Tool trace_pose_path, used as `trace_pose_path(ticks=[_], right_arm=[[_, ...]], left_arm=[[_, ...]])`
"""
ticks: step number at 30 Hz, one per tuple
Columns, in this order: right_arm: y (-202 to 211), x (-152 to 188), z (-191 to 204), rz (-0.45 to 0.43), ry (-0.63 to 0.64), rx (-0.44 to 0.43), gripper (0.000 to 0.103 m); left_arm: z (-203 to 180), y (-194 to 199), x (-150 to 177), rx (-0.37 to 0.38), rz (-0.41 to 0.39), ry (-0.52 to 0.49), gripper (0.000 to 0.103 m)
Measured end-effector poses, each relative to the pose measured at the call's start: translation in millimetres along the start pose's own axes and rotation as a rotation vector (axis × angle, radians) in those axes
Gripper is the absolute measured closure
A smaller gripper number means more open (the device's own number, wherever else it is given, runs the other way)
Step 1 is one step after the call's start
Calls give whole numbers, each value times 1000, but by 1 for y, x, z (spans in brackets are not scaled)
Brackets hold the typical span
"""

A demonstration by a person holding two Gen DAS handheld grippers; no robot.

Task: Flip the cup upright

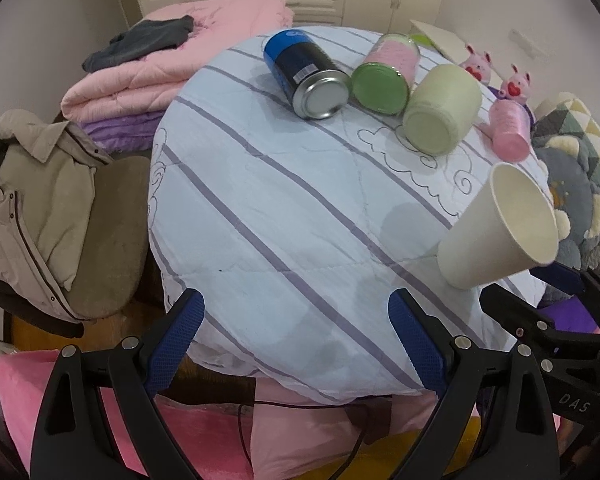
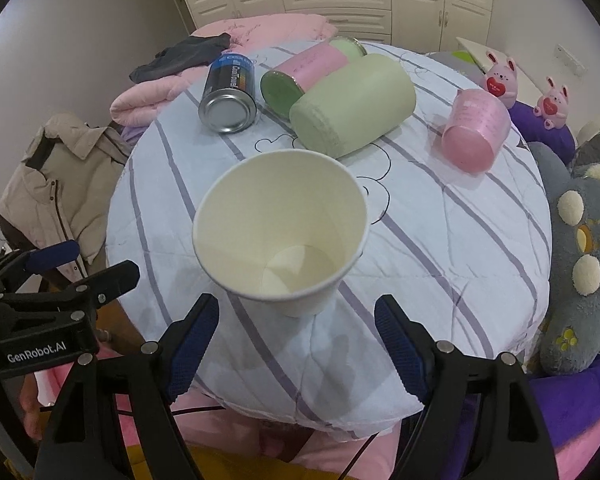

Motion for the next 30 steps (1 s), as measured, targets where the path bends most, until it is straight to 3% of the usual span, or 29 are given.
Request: trace_pose_path(ticks=[9, 23, 30], right_arm=[[21, 4, -12, -48, -35, -2, 21], [68, 2, -34, -198, -62, -2, 21], [79, 5, -47, -253, -64, -3, 21]], left_arm=[[-12, 13, 8, 7, -40, -10, 8], [-52, 53, 3, 74, -230, -16, 8], [-61, 70, 2, 50, -352, -4, 8]])
Point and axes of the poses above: each gripper's, at about its wrist camera, not at the fingertips, and y roughly against the way its jaws point, z to its left, x to its underside, the point moved 2 cm from there along -y, roughly the way its jaws point, and after that the axes turned 7 degrees about -z, right-handed, at the moved point
